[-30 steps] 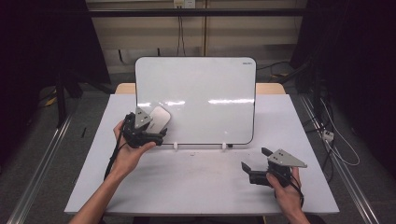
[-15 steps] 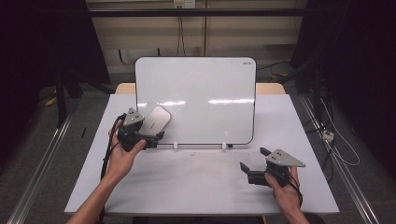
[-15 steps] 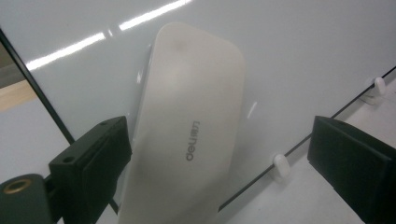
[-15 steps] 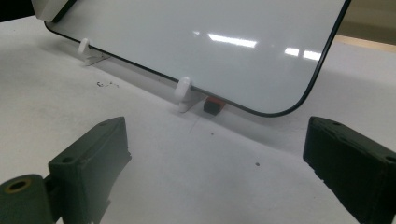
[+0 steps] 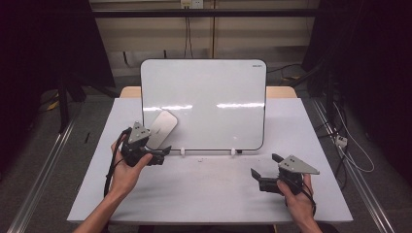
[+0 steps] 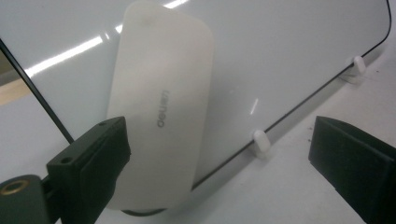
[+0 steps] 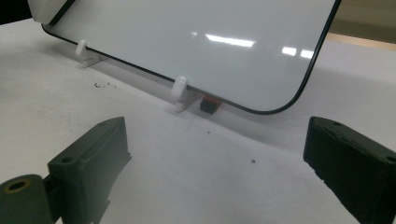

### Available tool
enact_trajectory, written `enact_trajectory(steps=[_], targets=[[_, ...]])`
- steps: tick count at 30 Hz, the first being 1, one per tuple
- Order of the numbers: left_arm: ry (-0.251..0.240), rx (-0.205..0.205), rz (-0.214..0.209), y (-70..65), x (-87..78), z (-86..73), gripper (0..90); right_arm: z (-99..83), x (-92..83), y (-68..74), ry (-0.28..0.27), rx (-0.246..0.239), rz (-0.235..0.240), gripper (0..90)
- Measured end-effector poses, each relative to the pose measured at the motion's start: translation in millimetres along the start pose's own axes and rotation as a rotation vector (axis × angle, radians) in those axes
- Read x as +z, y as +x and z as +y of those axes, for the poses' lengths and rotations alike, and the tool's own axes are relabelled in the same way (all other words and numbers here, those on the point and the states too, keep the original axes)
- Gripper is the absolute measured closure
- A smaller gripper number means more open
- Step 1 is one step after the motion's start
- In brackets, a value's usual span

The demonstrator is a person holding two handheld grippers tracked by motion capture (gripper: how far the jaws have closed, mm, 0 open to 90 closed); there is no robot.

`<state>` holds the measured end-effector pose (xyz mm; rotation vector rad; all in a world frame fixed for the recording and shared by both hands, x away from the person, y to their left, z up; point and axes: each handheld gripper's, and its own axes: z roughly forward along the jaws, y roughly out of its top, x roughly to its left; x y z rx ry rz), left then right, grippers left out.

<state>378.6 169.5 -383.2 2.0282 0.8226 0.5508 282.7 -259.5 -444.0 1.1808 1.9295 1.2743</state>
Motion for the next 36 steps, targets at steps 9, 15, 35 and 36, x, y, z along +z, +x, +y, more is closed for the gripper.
enact_trajectory(steps=[9, 15, 35, 36], targets=[[-0.006, -0.018, 0.027, -4.1, -10.4, -13.3, 5.3, -0.1, -0.4, -0.3, -0.001, 0.001, 0.0, 6.5], [-0.014, -0.032, 0.038, -3.6, -21.7, -22.3, 5.3, -0.1, 0.1, 1.0, 0.002, 0.001, 0.001, 6.5], [-0.02, -0.07, 0.063, -10.5, -37.4, -54.8, 5.5, -0.4, 2.8, 1.8, 0.01, 0.001, 0.003, 6.5], [-0.02, -0.071, 0.066, -10.2, -38.2, -56.0, 5.4, -0.3, 2.8, 2.1, 0.012, -0.001, 0.004, 6.5]])
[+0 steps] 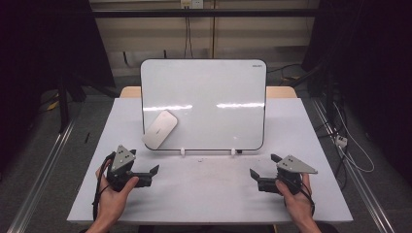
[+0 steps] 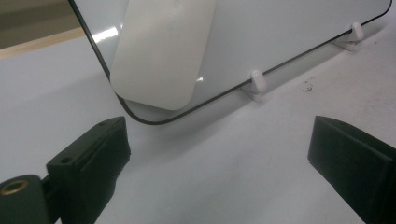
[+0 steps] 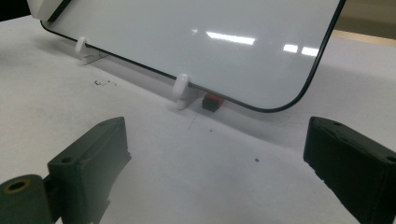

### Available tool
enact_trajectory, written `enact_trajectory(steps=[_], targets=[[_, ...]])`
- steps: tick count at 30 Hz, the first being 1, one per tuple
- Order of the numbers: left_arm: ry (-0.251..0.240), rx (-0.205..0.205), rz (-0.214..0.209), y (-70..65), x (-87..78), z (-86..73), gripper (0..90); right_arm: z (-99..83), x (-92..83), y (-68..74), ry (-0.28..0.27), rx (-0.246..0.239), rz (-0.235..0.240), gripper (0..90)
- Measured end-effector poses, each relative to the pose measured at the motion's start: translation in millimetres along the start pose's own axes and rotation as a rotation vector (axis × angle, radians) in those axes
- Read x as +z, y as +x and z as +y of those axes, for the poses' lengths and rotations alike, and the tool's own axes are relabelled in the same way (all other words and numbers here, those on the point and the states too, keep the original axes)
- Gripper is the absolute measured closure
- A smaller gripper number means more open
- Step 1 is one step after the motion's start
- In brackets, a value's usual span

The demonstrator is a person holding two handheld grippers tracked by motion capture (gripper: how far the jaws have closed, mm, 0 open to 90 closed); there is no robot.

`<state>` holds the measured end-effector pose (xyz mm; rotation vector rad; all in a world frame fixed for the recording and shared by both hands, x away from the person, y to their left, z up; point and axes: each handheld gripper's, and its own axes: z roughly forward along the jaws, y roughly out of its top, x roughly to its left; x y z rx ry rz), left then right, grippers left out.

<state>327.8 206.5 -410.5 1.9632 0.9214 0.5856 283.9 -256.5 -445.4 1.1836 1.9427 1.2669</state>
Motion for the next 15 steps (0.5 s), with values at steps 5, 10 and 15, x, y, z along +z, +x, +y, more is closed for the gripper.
enact_trajectory(steps=[5, 10, 15], targets=[[-0.008, 0.003, 0.014, -0.2, -4.5, -7.7, 5.1, -0.3, -0.5, 0.1, 0.002, 0.003, 0.002, 6.5], [-0.013, -0.036, 0.01, 0.3, -4.6, -14.9, 4.9, -0.7, -0.9, -0.5, 0.005, 0.007, -0.002, 6.5], [-0.023, -0.045, 0.007, 1.8, -4.3, -14.6, 4.9, -1.1, 0.2, -0.8, 0.009, 0.01, 0.003, 6.4]])
